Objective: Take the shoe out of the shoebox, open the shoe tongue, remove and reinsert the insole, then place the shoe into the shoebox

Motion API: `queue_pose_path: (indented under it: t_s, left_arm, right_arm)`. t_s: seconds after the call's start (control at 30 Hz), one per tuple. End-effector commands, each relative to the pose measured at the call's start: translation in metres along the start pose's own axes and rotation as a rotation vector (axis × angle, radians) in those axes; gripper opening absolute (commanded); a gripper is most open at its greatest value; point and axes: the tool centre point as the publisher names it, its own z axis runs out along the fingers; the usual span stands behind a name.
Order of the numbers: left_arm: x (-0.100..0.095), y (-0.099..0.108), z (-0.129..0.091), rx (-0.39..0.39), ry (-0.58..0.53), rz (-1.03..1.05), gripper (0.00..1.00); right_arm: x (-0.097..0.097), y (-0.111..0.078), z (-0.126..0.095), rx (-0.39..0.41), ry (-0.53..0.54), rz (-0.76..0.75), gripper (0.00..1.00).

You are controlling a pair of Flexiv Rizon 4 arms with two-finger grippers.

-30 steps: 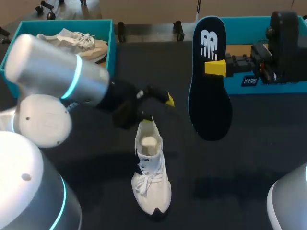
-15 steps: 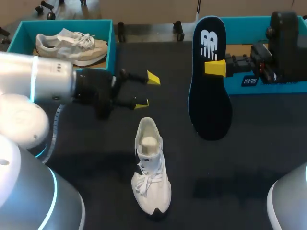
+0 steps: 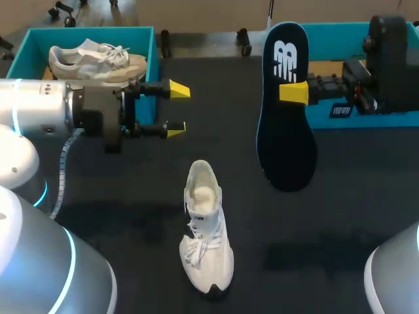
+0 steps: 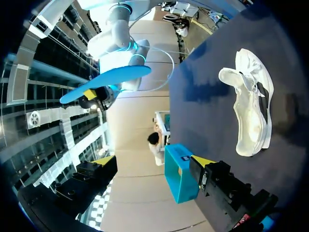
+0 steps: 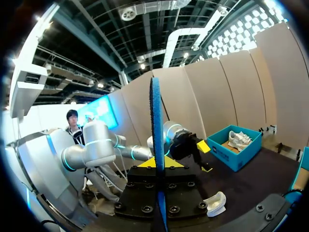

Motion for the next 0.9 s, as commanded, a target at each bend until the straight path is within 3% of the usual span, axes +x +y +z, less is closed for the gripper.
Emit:
queue_pose_path:
  t_s: [0.03, 0.27, 0.33, 0.73, 0.9]
  left_arm:
    - [-0.004, 0.004, -0.007, 0.036, -0.025, -0.009, 1.0]
    - [-0.007, 0.006, -0.01, 0.058, -0.052, -0.009, 1.0]
    - [-0.007, 0.006, -0.01, 0.058, -0.052, -0.009, 1.0]
    - [-0.007, 0.006, -0.01, 0.058, -0.052, -0.009, 1.0]
    - [-0.007, 0.006, -0.01, 0.058, -0.052, -0.009, 1.0]
  right_arm:
    - [-0.001, 0.001, 0.003, 0.003, 0.0, 0.002, 0.0]
    - [-0.001, 0.001, 0.003, 0.003, 0.0, 0.002, 0.0]
    - [-0.009, 0.006, 0.004, 0.011, 0.016, 0.012, 0.0]
    - [-0.085, 0.028, 0.027, 0.097, 0.123, 0.137, 0.0]
    - [-0.125, 0.031, 0.035, 0.103, 0.106, 0.199, 0.0]
